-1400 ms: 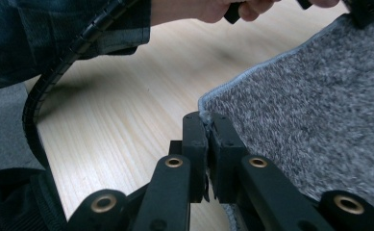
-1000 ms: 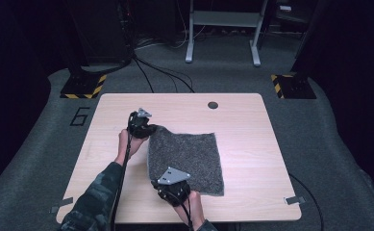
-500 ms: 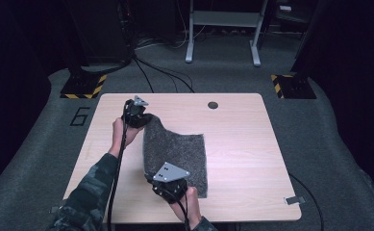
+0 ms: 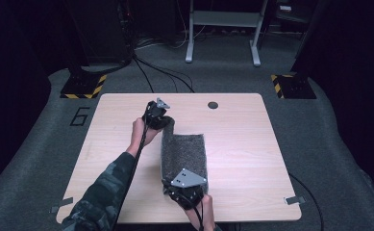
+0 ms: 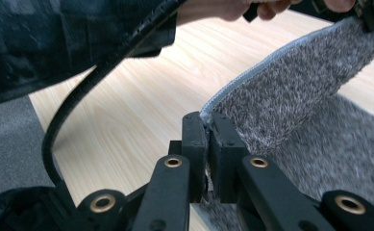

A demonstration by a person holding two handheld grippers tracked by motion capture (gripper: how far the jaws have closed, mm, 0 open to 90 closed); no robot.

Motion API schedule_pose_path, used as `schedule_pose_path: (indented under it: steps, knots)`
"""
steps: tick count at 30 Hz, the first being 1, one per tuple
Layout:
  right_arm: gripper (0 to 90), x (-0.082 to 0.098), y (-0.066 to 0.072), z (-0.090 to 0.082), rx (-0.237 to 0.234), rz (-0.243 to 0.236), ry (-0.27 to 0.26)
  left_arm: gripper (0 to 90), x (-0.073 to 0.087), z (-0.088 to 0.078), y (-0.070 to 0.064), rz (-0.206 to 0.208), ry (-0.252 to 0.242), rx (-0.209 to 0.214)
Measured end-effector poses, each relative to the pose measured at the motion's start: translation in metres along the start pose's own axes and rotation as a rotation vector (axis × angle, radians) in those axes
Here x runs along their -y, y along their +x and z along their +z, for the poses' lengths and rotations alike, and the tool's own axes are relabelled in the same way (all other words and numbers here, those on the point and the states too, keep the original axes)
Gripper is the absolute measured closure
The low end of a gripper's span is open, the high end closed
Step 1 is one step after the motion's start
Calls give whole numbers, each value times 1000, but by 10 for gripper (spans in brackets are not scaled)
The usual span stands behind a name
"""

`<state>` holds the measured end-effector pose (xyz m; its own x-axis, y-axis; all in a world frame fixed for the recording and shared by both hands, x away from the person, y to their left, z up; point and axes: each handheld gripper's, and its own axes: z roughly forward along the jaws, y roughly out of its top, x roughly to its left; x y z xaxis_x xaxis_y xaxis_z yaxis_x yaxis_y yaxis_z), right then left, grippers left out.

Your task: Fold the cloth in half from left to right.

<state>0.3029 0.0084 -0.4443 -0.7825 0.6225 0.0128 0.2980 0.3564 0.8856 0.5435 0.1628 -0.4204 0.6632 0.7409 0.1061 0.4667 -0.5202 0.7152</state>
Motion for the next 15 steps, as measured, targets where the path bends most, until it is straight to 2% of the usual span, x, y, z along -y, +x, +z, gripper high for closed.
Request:
schedule_pose_path:
  steps: [9,15]
  knots:
    - [856,21,-15,-2,43,34,66,862,-6,23,-14,13,26,19]
    - [852,32,-22,-3,45,65,89,860,-9,37,-24,30,31,36]
